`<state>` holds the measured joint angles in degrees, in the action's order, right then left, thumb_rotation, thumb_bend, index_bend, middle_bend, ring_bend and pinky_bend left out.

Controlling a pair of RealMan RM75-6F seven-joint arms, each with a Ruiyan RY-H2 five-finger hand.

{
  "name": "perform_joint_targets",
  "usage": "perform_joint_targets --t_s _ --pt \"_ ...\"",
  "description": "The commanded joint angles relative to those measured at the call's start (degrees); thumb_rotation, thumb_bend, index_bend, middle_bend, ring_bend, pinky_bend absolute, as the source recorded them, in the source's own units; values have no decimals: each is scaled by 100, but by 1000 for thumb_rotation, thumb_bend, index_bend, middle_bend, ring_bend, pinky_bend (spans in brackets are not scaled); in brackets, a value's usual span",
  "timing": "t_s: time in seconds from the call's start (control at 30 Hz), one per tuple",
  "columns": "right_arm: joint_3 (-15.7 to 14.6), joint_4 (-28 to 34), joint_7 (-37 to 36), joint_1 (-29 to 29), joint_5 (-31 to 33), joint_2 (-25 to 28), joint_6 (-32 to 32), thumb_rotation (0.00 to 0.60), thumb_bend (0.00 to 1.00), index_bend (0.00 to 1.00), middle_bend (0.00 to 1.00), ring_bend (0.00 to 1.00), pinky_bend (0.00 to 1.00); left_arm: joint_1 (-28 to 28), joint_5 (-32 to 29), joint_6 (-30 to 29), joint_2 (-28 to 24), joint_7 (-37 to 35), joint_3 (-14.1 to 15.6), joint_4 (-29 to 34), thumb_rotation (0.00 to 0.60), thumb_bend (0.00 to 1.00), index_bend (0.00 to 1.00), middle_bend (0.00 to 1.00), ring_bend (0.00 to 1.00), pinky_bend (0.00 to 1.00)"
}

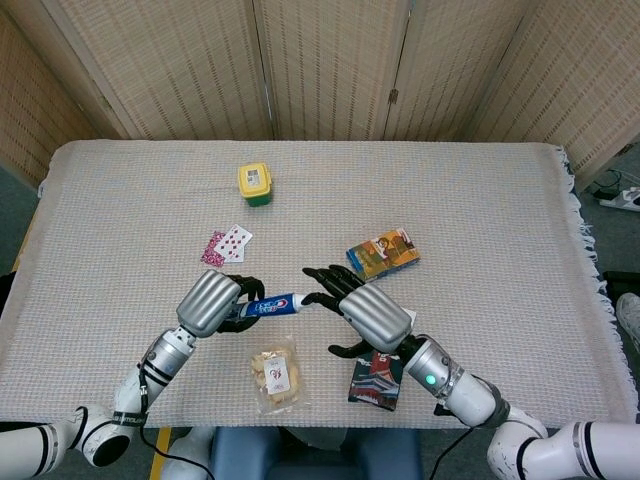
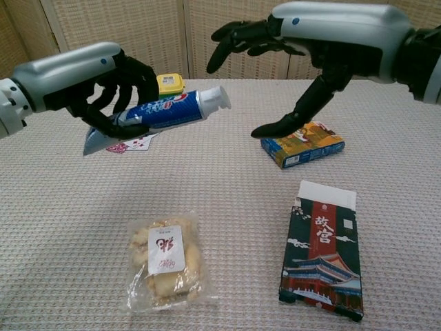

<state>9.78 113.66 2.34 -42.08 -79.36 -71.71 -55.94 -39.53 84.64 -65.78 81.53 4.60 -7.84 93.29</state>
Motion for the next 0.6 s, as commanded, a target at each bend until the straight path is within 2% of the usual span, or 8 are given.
perform_joint_targets --t_s 0.03,0.13,0.43,0.6 --pt "-4 -118 -666 40 -420 -20 -62 600 271 69 6 0 0 3 96 -63 57 -62 17 -32 600 729 816 815 750 810" --pt "37 -264 -1074 -22 -497 -189 -43 600 272 0 0 0 0 1 191 -129 96 -106 12 -43 600 731 819 818 751 810" --pt "98 -749 -2346 -97 -844 -682 -268 551 270 0 0 0 0 21 383 -306 179 -331 1 -102 600 738 821 821 751 810" --pt "106 -917 -2614 -152 -922 -816 -308 548 270 0 0 0 0 31 491 -394 201 -445 9 -144 600 739 821 821 752 810"
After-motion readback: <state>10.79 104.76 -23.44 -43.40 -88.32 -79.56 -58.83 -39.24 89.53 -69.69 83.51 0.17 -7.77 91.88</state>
